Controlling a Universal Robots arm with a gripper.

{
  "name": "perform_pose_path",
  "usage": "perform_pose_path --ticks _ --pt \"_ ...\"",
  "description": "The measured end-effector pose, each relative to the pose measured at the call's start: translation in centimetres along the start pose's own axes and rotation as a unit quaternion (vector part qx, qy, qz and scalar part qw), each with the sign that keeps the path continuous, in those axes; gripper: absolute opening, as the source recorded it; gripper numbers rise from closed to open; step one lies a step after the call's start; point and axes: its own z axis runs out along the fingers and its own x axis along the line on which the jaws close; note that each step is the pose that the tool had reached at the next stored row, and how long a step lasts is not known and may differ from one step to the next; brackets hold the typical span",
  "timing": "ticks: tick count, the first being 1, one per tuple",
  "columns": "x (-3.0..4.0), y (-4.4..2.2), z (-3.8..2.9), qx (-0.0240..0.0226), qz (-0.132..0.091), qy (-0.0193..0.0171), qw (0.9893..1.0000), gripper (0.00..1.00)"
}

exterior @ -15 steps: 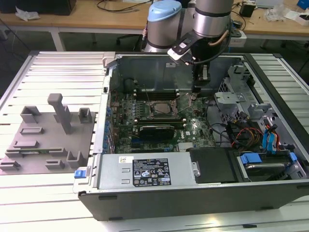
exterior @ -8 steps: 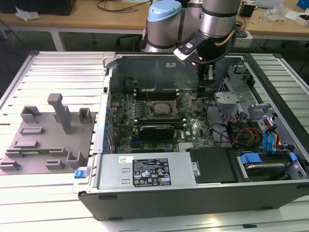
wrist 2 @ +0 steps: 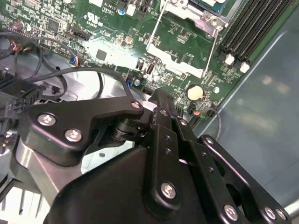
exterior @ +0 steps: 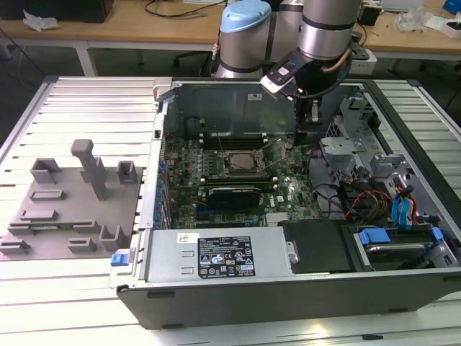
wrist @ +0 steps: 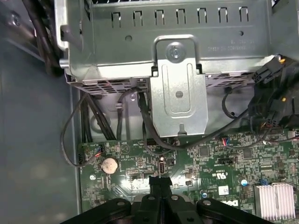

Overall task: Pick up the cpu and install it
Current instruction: 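Close the cpu cover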

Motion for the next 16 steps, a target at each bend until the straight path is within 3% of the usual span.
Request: perform_pose_path --ticks 8,16 --pt "0.05 -0.07 1.76 0.0133 0.0 -0.001 0.9999 0.11" --pt "0.12 0.3 3.03 0.0271 -0.001 -0.0021 0.9996 0.11"
